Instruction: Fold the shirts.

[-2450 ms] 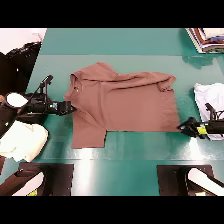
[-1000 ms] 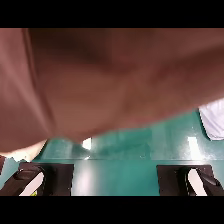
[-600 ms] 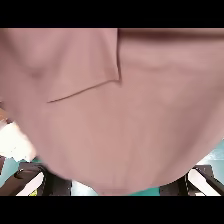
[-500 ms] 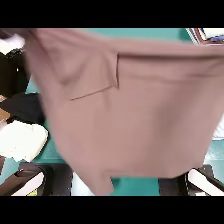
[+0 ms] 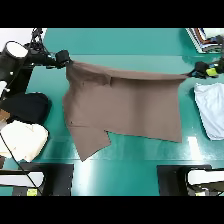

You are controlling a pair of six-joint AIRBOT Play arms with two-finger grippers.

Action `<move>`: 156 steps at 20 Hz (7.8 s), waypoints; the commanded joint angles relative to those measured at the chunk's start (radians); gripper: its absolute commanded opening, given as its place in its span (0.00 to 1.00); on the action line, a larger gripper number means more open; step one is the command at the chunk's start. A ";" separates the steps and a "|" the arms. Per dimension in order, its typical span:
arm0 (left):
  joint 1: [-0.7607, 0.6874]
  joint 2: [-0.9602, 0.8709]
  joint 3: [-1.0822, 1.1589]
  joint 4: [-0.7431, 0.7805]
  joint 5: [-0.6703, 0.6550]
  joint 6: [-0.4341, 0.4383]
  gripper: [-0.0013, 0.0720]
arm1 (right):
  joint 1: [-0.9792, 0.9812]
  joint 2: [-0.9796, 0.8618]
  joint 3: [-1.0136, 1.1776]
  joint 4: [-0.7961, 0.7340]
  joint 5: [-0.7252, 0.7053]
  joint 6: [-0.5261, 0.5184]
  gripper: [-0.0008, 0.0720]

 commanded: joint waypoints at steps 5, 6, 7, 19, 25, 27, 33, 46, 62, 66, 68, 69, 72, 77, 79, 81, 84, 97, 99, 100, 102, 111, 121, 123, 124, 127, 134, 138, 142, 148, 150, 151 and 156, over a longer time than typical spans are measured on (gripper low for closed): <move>0.001 -0.079 0.113 0.092 -0.068 0.164 0.07 | 0.047 -0.148 0.165 -0.005 -0.038 -0.009 0.03; 0.001 -0.079 0.114 0.131 -0.140 0.166 0.07 | 0.048 -0.144 0.156 -0.019 0.001 -0.011 0.03; 0.001 -0.080 0.106 0.168 -0.202 0.172 0.07 | 0.056 -0.131 0.123 -0.046 0.019 -0.011 0.03; 0.001 -0.079 -0.135 0.254 -0.239 0.006 0.54 | 0.113 0.035 -0.333 -0.122 -0.092 -0.010 0.08; 0.046 0.030 -0.129 0.299 -0.395 -0.034 0.74 | 0.055 0.199 -0.333 -0.123 0.021 -0.011 0.48; 0.062 0.142 -0.227 0.324 -0.443 -0.034 0.74 | 0.025 0.264 -0.333 -0.123 0.106 -0.011 0.48; 0.065 0.512 -0.773 0.298 -0.443 -0.126 0.74 | 0.022 0.344 -0.333 -0.122 0.172 -0.011 0.48; 0.065 0.672 -1.129 -0.079 -0.188 -0.061 0.74 | 0.094 0.342 -0.333 -0.122 0.186 -0.011 0.48; 0.065 0.672 -1.006 -0.099 -0.284 0.066 0.07 | -0.281 0.567 -0.961 -0.121 0.141 -0.058 0.48; 0.065 0.672 -1.007 -0.099 -0.266 0.066 0.07 | -0.420 0.563 -1.140 -0.034 0.097 -0.144 0.48; 0.065 0.672 -1.007 -0.099 -0.267 0.066 0.07 | -0.427 0.531 -1.176 0.049 0.064 -0.170 0.44; 0.065 0.672 -1.007 -0.099 -0.269 0.066 0.07 | -0.415 0.508 -1.183 0.063 0.054 -0.172 0.44; 0.065 0.672 -1.007 -0.098 -0.274 0.066 0.07 | -0.351 0.454 -1.181 0.061 0.029 -0.172 0.43; 0.065 0.672 -1.006 -0.093 -0.294 0.066 0.07 | -0.304 0.505 -1.181 0.058 -0.006 -0.172 0.12; 0.065 0.673 -1.005 -0.074 -0.331 0.063 0.06 | -0.304 0.573 -1.181 0.051 0.000 -0.172 0.03; 0.064 0.675 -0.997 -0.040 -0.389 0.048 0.06 | -0.304 0.656 -1.181 0.051 0.028 -0.172 0.03; -0.005 0.719 -0.995 0.027 -0.434 -0.012 0.06 | -0.304 0.784 -1.181 0.050 0.099 -0.167 0.03; -0.101 0.639 -0.603 0.147 -0.240 -0.092 0.06 | -0.040 0.647 -0.780 0.050 0.046 -0.087 0.03; -0.101 0.508 -0.516 0.208 -0.182 -0.092 0.07 | 0.008 0.522 -0.689 0.050 0.018 -0.068 0.03; -0.101 0.440 -0.468 0.222 -0.167 -0.092 0.07 | 0.022 0.457 -0.635 0.052 0.011 -0.060 0.03; -0.101 0.330 -0.392 0.241 -0.145 -0.092 0.07 | 0.044 0.348 -0.533 0.053 -0.002 -0.059 0.03; -0.101 0.135 -0.300 0.270 0.109 -0.119 0.07 | 0.051 -0.007 -0.174 0.053 0.005 -0.011 0.03; -0.101 0.121 -0.297 0.270 0.156 -0.171 0.89 | 0.023 -0.115 -0.063 0.132 -0.059 0.024 0.53; -0.101 0.121 -0.264 0.270 0.106 -0.171 0.89 | -0.021 -0.115 -0.064 0.193 0.005 -0.027 0.53; -0.101 0.121 -0.240 0.270 0.061 -0.170 0.89 | -0.047 -0.115 -0.064 0.190 0.055 -0.055 0.53; -0.102 0.121 -0.186 0.264 -0.073 -0.131 0.29 | -0.135 -0.115 -0.085 0.188 0.193 -0.121 0.53; -0.102 0.117 -0.186 0.151 -0.109 -0.117 0.17 | -0.249 -0.151 -0.244 0.194 0.216 -0.173 0.74; -0.103 0.117 -0.186 0.133 -0.113 -0.117 0.17 | -0.181 -0.204 -0.246 0.195 0.203 -0.180 0.74; -0.123 0.093 -0.186 0.075 -0.116 -0.082 0.17 | -0.110 -0.220 -0.246 0.272 0.119 -0.195 0.70; -0.307 -0.054 -0.151 0.003 -0.012 -0.013 0.07 | -0.073 -0.217 -0.246 0.358 0.111 -0.216 0.13; -0.348 -0.143 -0.062 -0.016 -0.040 -0.013 0.07 | -0.071 -0.192 -0.246 0.410 0.129 -0.240 0.03; -0.366 -0.184 -0.015 -0.016 -0.055 -0.012 0.07 | -0.071 -0.166 -0.246 0.438 0.125 -0.240 0.03; -0.445 -0.356 0.193 -0.018 -0.069 -0.019 0.07 | -0.030 0.030 -0.245 0.479 0.126 -0.210 0.03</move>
